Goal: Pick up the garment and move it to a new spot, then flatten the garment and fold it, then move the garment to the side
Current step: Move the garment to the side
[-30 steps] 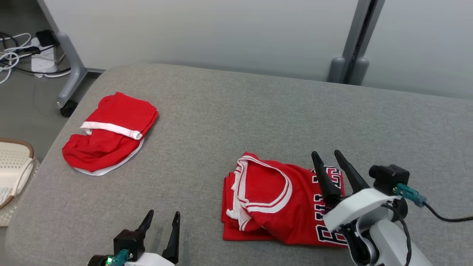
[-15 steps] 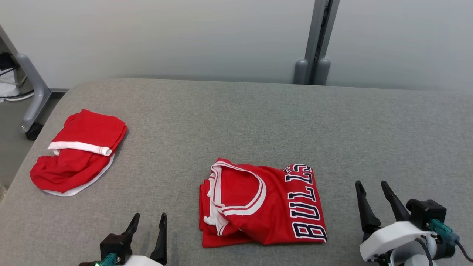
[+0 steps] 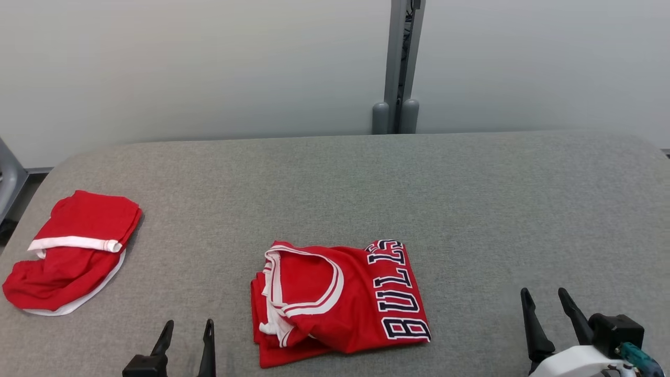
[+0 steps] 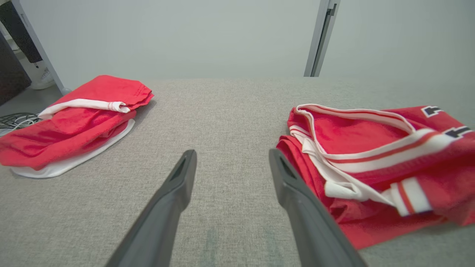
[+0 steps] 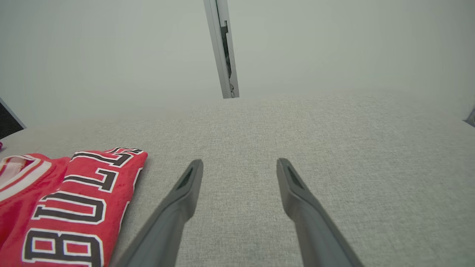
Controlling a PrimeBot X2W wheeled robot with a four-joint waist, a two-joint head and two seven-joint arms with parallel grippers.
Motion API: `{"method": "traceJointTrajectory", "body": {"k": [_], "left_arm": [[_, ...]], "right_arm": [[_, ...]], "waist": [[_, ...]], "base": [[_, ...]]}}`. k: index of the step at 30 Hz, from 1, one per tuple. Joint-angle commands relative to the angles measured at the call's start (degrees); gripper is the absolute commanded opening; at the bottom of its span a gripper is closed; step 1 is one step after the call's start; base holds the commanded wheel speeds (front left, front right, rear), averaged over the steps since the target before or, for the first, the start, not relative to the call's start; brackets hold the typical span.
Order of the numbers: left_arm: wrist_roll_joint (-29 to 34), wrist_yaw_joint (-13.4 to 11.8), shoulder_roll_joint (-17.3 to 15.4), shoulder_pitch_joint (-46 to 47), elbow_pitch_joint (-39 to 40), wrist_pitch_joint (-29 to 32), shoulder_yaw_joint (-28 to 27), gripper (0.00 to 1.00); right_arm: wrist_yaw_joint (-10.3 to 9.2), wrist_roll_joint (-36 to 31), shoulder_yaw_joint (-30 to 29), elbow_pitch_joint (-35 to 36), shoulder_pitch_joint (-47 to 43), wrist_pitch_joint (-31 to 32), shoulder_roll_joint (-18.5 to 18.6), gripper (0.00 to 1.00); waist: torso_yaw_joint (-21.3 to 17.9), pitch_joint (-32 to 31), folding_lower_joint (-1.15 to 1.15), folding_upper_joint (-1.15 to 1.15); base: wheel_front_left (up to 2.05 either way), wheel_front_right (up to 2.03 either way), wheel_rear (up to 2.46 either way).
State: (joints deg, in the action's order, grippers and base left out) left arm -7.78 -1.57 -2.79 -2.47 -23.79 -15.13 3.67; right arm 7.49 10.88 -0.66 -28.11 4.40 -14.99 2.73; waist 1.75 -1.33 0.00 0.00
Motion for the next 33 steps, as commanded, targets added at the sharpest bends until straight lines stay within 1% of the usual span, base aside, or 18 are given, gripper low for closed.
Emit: {"method": "traceJointTrajectory", "body": {"k": [1, 8, 12, 14, 19, 24, 27, 31, 33], "left_arm": [[0.4, -0.1, -0.2, -0.8, 0.5, 0.0, -0.4, 1.00], [0.8, -0.6, -0.2, -3.1, 2.3, 0.0, -1.4, 1.00], [0.3, -0.5, -0.2, -2.8, 2.6, 0.0, -1.0, 1.00], [0.2, -0.4, -0.2, -2.2, 2.6, 0.0, -0.6, 1.00], [-0.2, -0.1, -0.2, -1.1, 2.1, 0.0, 0.7, 1.00], [-0.5, 0.4, -0.2, 1.0, 2.1, 0.0, 2.5, 1.00], [-0.9, 0.4, -0.2, 2.2, 1.9, 0.0, 3.3, 1.00], [-1.1, 0.4, -0.2, 3.8, 1.9, 0.0, 4.2, 1.00], [-1.2, 0.4, -0.2, 4.0, 1.8, 0.0, 4.4, 1.00]], "right_arm": [[0.00, 0.1, 0.2, 0.2, -0.7, -0.3, 0.4, 1.00], [0.00, 0.4, 1.0, 0.3, -1.6, -0.3, 0.4, 1.00], [0.00, 0.7, 1.6, 0.5, -1.6, -0.3, 0.3, 1.00], [0.00, -0.3, 2.9, 0.6, -1.1, -0.2, 0.3, 1.00], [0.00, 2.7, 8.1, -0.8, 1.1, -0.3, 0.3, 1.00], [0.00, 9.9, 15.3, -3.9, 6.2, -0.2, 0.4, 1.00], [0.00, 12.3, 17.1, -6.7, 10.2, -0.3, 0.5, 1.00], [0.00, 15.2, 18.9, -13.1, 14.5, -0.1, 0.4, 1.00], [0.00, 18.0, 20.7, -16.1, 15.7, -0.1, 0.4, 1.00]], "waist": [[-0.8, -0.6, 0.00, 0.00], [-2.6, -1.0, 0.00, 0.00], [-2.4, -0.7, 0.00, 0.00], [-1.9, -0.2, 0.00, 0.00], [0.3, 1.7, 0.00, 0.00], [3.6, 5.5, 0.00, 0.00], [5.6, 7.5, 0.00, 0.00], [7.8, 9.0, 0.00, 0.00], [8.6, 9.4, 0.00, 0.00]], "base": [[0.00, 0.00, 0.00], [0.00, 0.00, 0.00], [0.00, 0.00, 0.00], [0.00, 0.00, 0.00], [0.00, 0.00, 0.00], [0.00, 0.00, 0.00], [0.00, 0.00, 0.00], [0.00, 0.00, 0.00], [0.00, 0.00, 0.00]]}}
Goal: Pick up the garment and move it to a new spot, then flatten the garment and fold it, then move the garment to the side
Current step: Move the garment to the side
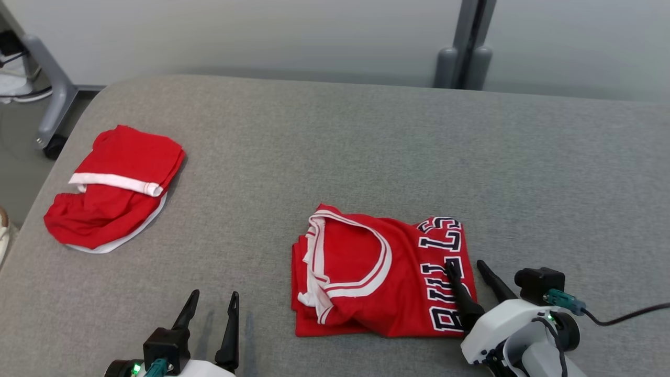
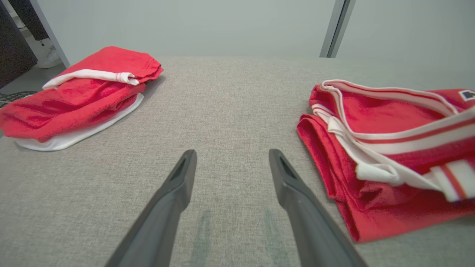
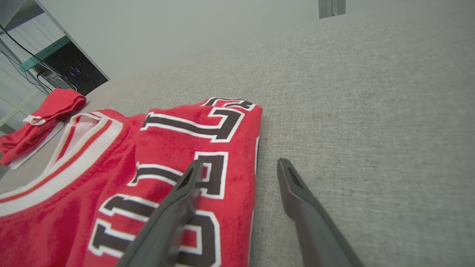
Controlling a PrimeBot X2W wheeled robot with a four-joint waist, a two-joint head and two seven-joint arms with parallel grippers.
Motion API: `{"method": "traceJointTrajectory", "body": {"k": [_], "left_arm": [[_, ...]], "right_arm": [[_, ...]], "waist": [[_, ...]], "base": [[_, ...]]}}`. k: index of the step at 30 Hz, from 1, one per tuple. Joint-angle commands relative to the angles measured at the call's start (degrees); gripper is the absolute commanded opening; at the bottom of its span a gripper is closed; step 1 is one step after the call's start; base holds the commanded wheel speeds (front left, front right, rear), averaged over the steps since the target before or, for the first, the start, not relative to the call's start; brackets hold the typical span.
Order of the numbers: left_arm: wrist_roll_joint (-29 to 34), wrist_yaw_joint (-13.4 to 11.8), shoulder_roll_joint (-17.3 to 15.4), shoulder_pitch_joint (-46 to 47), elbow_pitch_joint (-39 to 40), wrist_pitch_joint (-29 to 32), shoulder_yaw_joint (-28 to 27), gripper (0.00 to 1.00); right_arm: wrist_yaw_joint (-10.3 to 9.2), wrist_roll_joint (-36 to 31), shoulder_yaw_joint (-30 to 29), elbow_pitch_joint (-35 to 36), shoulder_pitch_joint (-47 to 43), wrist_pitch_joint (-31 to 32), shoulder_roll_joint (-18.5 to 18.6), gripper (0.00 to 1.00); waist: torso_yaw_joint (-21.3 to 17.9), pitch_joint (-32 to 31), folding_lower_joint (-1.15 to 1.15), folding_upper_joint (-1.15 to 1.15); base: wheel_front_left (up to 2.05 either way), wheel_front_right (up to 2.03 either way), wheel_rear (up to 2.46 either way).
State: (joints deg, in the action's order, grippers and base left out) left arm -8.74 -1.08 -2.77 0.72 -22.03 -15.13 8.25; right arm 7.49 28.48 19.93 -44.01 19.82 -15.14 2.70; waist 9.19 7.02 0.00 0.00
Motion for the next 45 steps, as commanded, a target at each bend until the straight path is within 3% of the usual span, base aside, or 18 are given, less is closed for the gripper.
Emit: {"method": "traceJointTrajectory", "body": {"k": [1, 2, 3, 4, 5, 10, 15, 22, 36, 39, 45], "left_arm": [[-0.3, -0.1, -0.3, 1.0, 0.1, 0.0, -0.1, 1.00], [-0.3, -0.1, -0.2, 1.3, 0.2, 0.0, -0.1, 1.00], [-0.3, -0.1, -0.2, 1.4, 0.2, 0.0, 0.0, 1.00], [-0.3, -0.1, -0.2, 1.4, 0.3, 0.0, 0.0, 1.00], [-0.3, -0.1, -0.2, 1.4, 0.3, 0.0, 0.0, 1.00], [-0.5, 0.0, -0.2, 1.1, 0.3, 0.0, -0.2, 1.00], [-0.5, 0.5, -0.2, -0.1, 0.6, 0.0, 0.3, 1.00], [-1.8, 0.2, -0.2, -1.4, 1.2, 0.0, 1.5, 1.00], [-1.8, 0.3, -0.3, 2.7, 2.3, 0.0, 2.3, 1.00], [-1.0, 0.8, -0.3, 3.7, 2.1, 0.0, 2.6, 1.00], [0.7, 2.1, -0.3, 5.9, 1.6, 0.0, 3.1, 1.00]], "right_arm": [[0.00, 1.1, 0.8, -1.3, 1.2, 0.0, 0.5, 1.00], [0.00, 2.0, 1.7, -2.7, 1.8, 0.0, 0.5, 1.00], [0.00, 3.3, 2.6, -3.9, 2.1, 0.0, 0.4, 0.85], [0.00, 4.0, 3.8, -5.4, 2.4, 0.1, 0.4, 0.48], [0.00, 4.6, 4.8, -6.6, 2.8, 0.1, 0.4, 0.00], [0.00, 4.8, 4.6, -7.8, 5.2, 0.1, 0.4, 0.00], [-0.01, -2.8, -1.9, -2.3, 5.7, 0.0, 0.5, 0.00], [-0.01, -8.9, -4.1, 3.5, 2.4, 0.0, 0.4, 0.00], [-0.01, -5.7, 0.0, 7.1, -3.2, 0.0, 0.4, 0.00], [-0.01, -5.0, 0.2, 7.6, -3.7, 0.0, 0.4, 0.00], [0.00, -4.7, -0.6, 9.7, -4.4, 0.0, 0.3, 0.00]], "waist": [[1.4, 1.2, 0.00, 0.00], [1.6, 1.4, 0.00, 0.00], [1.7, 1.5, 0.00, 0.00], [1.8, 1.5, 0.00, 0.00], [1.9, 1.6, 0.00, 0.00], [1.3, 0.6, 0.00, 0.00], [-2.1, -2.0, 0.00, 0.00], [-11.9, -5.7, 0.00, 0.00], [-35.3, -1.8, 0.00, 0.00], [-38.2, -0.6, 0.00, 0.00], [-39.1, 1.9, 0.00, 0.00]], "base": [[0.00, 0.00, 0.00], [0.00, 0.00, 0.00], [0.00, 0.00, 0.00], [0.00, 0.00, 0.00], [0.00, 0.00, 0.00], [0.00, 0.00, 0.00], [0.00, 0.00, 0.00], [0.00, 0.00, 0.00], [0.00, 0.00, 0.00], [0.00, 0.00, 0.00], [0.00, 0.00, 0.00]]}}
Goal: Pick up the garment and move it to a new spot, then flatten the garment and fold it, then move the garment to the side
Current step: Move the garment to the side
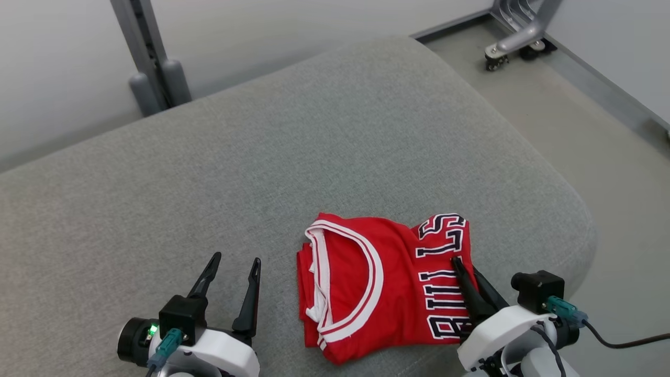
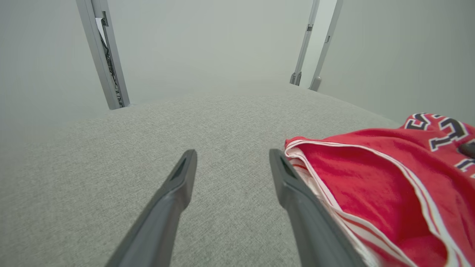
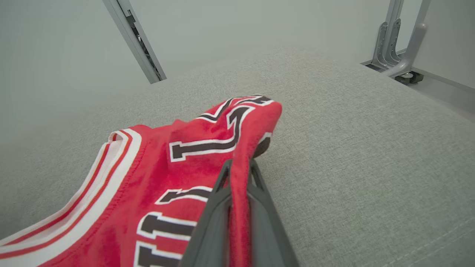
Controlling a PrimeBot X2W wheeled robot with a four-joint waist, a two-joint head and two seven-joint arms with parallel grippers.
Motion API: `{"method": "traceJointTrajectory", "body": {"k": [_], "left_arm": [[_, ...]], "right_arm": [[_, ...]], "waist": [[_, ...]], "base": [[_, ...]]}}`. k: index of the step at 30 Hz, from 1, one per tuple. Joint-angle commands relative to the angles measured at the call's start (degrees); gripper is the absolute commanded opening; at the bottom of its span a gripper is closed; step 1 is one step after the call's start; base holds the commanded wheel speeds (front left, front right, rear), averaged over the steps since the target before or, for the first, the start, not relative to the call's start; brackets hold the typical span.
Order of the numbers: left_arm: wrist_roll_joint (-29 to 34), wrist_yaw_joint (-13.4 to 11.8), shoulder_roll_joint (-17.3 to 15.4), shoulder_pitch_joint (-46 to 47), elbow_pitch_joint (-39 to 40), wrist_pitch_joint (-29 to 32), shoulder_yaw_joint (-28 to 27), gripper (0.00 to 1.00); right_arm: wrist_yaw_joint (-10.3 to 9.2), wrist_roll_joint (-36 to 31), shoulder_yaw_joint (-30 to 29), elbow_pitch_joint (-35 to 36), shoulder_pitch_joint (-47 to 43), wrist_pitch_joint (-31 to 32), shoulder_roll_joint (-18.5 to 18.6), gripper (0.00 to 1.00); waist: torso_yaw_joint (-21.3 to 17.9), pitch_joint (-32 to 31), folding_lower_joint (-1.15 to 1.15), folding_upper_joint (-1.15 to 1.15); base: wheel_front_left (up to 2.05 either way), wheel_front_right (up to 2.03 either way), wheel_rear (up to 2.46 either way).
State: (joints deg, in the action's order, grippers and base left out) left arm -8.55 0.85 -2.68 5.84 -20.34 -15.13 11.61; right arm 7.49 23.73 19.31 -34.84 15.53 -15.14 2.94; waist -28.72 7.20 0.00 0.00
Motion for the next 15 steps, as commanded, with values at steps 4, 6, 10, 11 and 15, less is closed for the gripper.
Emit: {"method": "traceJointTrajectory", "body": {"k": [4, 6, 10, 11, 15], "left_arm": [[1.4, 0.4, -0.4, 1.3, 0.7, 0.0, -0.9, 1.00], [1.8, 0.7, -0.4, 1.5, 1.0, 0.0, -0.9, 1.00], [3.7, 1.6, -0.4, 2.8, 1.1, 0.0, -1.1, 1.00], [4.2, 1.8, -0.4, 3.3, 1.1, 0.0, -1.1, 1.00], [5.6, 2.5, -1.0, 5.2, 1.8, 0.0, -1.8, 1.00]], "right_arm": [[0.00, -0.4, -0.1, 0.6, 1.8, 0.0, 0.1, 0.00], [0.00, -1.0, -0.8, 0.6, 2.6, 0.0, 0.2, 0.00], [-0.01, -3.7, -5.3, -0.1, 6.2, 0.0, 0.1, 0.00], [-0.01, -4.7, -7.0, -0.3, 7.5, 0.0, 0.2, 0.00], [-0.01, -8.7, -15.2, -2.3, 13.3, 0.0, 0.4, 0.00]], "waist": [[-0.4, 3.3, 0.00, 0.00], [0.5, 4.0, 0.00, 0.00], [5.6, 6.7, 0.00, 0.00], [7.1, 7.6, 0.00, 0.00], [12.9, 11.0, 0.00, 0.00]], "base": [[0.00, 0.00, 0.00], [0.00, 0.00, 0.00], [0.00, 0.00, 0.00], [0.00, 0.00, 0.00], [0.00, 0.00, 0.00]]}}
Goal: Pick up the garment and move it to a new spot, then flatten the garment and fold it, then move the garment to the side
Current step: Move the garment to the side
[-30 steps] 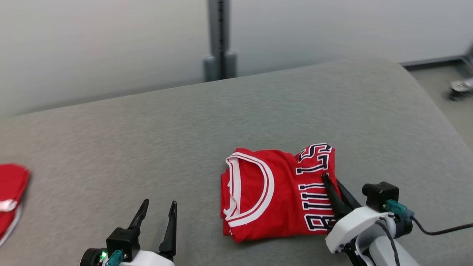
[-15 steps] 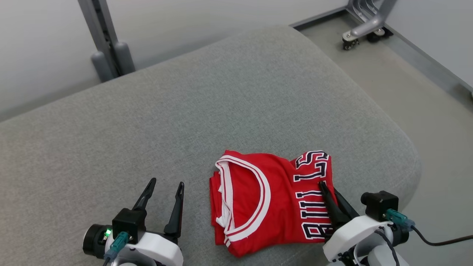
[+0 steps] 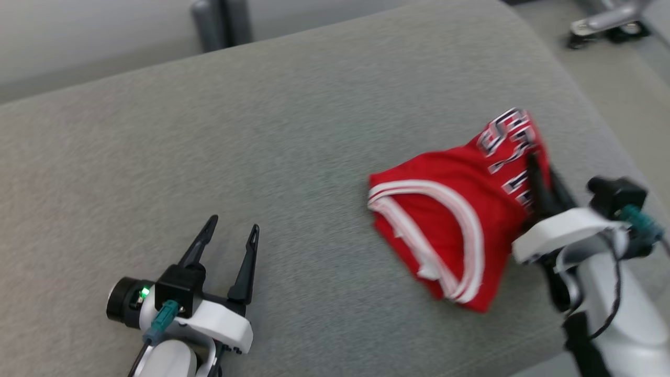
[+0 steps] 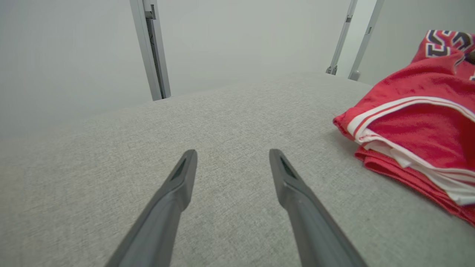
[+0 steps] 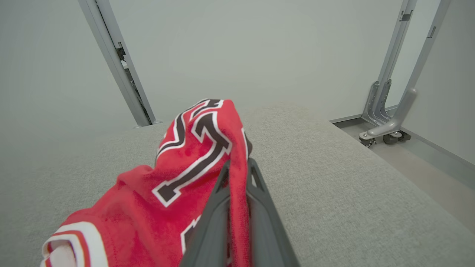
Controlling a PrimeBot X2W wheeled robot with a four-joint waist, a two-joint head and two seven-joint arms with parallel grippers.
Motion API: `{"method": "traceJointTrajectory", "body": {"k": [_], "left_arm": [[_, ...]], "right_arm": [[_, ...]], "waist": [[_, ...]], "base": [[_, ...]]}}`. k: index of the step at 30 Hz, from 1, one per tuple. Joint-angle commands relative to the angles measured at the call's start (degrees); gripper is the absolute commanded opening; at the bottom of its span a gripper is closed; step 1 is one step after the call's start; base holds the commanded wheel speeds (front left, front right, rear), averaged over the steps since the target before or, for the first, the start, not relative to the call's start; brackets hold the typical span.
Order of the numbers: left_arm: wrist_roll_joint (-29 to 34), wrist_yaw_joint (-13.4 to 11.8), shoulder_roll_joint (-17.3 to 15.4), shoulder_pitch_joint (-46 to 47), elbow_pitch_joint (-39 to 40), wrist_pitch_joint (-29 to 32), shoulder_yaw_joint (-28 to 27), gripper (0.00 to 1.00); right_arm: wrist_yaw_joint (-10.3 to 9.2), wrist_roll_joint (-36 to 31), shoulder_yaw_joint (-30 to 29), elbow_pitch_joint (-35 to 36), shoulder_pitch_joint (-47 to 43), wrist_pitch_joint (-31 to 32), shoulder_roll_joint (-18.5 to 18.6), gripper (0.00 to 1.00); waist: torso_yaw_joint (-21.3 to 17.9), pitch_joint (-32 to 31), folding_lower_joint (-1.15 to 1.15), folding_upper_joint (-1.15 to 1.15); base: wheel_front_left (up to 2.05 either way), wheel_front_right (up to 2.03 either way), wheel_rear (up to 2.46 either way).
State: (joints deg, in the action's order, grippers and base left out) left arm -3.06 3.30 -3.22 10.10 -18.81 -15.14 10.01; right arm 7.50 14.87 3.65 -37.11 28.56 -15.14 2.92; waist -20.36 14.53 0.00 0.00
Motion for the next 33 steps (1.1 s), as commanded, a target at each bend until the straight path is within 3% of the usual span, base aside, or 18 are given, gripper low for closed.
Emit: {"method": "traceJointTrajectory", "body": {"k": [1, 5, 11, 19, 26, 28, 33], "left_arm": [[0.3, 0.3, -0.5, 1.4, 0.5, 0.0, -0.3, 1.00], [0.9, 1.1, -0.6, 3.0, 1.7, 0.0, -0.4, 1.00], [1.4, 1.7, -0.4, 4.1, 3.2, 0.0, -0.4, 1.00], [1.6, 1.7, -0.2, 4.5, 3.8, 0.0, -0.2, 1.00], [1.3, 1.4, -0.1, 4.5, 3.6, 0.0, -0.1, 1.00], [1.3, 1.3, 0.0, 4.4, 3.4, 0.0, -0.1, 1.00], [0.9, 1.1, 0.1, 3.7, 2.9, 0.0, -0.4, 1.00]], "right_arm": [[-0.02, -1.8, -2.0, -0.8, 1.7, 0.0, 1.2, 0.00], [-0.02, -7.8, -14.9, -4.7, 6.9, 0.0, 4.3, 0.00], [-0.02, -18.5, -29.3, -9.1, 11.2, 0.0, 10.3, 0.00], [-0.02, -29.9, -43.4, -10.4, 14.1, 0.0, 13.2, 0.00], [-0.02, -38.0, -52.6, -9.2, 14.8, 0.0, 13.3, 0.00], [-0.02, -39.4, -54.1, -8.9, 15.4, 0.0, 12.9, 1.00], [-0.02, -39.0, -52.5, -6.8, 16.0, 0.0, 13.3, 1.00]], "waist": [[6.0, 4.5, 0.00, 0.00], [11.3, 6.5, 0.00, 0.00], [15.8, 8.4, 0.00, 0.00], [17.9, 9.4, 0.00, 0.00], [18.2, 8.6, 0.00, 0.00], [18.3, 8.2, 0.00, 0.00], [18.3, 6.8, 0.00, 0.00]], "base": [[0.00, 0.00, 0.00], [0.00, 0.00, 0.00], [0.00, 0.00, 0.00], [0.00, 0.00, 0.00], [0.00, 0.00, 0.00], [0.00, 0.00, 0.00], [0.00, 0.00, 0.00]]}}
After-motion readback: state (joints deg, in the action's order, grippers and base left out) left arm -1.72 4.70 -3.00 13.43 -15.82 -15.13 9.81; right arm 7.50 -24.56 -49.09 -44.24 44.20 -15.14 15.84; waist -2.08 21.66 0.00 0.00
